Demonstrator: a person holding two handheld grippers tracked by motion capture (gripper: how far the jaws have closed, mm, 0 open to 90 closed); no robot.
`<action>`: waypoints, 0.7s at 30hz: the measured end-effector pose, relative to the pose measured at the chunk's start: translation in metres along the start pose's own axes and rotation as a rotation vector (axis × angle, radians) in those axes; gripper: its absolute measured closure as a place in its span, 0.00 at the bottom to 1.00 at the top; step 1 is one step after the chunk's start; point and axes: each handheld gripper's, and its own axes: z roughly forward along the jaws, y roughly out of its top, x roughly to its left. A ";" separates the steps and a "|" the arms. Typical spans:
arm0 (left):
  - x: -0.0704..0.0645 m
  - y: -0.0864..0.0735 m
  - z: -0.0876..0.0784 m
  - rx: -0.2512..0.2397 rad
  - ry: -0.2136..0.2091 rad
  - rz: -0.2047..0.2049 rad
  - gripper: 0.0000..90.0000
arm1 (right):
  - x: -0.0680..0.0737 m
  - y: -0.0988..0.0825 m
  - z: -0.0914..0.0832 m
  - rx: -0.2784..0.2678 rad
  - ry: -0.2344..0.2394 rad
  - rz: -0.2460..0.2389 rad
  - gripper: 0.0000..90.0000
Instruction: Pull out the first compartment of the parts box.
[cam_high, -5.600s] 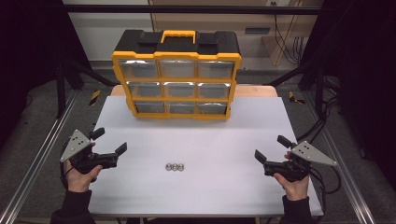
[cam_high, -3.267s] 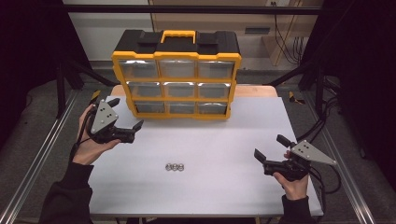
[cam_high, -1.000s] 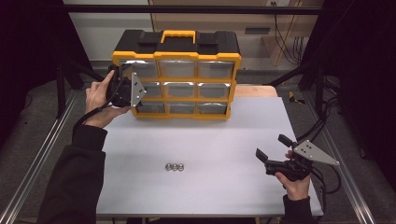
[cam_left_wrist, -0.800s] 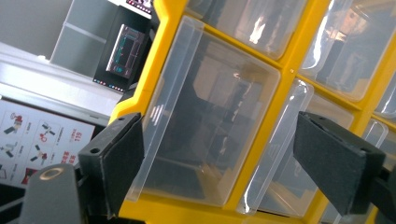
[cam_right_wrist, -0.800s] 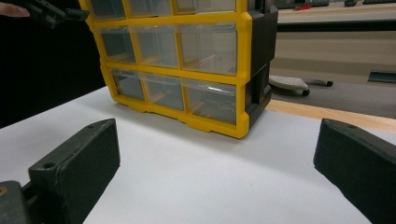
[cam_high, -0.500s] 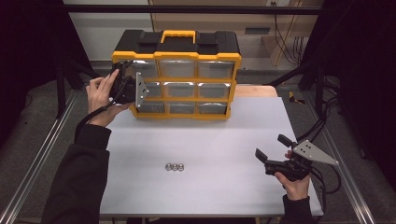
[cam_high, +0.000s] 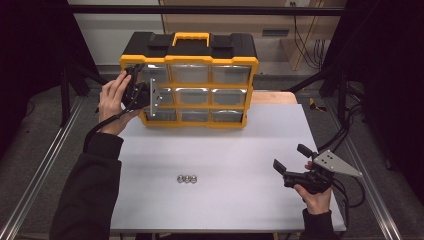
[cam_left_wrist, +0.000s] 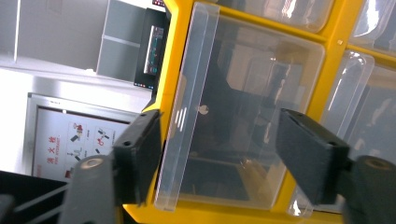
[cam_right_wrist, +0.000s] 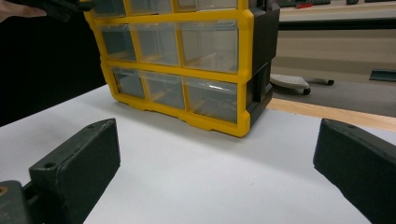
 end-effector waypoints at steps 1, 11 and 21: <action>0.000 0.000 0.000 0.000 0.000 0.000 0.37 | 0.000 0.000 0.000 -0.002 0.001 0.001 0.01; -0.007 0.000 0.004 0.010 0.073 0.021 0.42 | 0.000 0.000 0.001 0.002 0.002 -0.004 0.01; -0.007 -0.001 0.004 0.005 0.136 0.021 0.51 | 0.000 -0.001 0.002 0.005 0.005 -0.006 0.01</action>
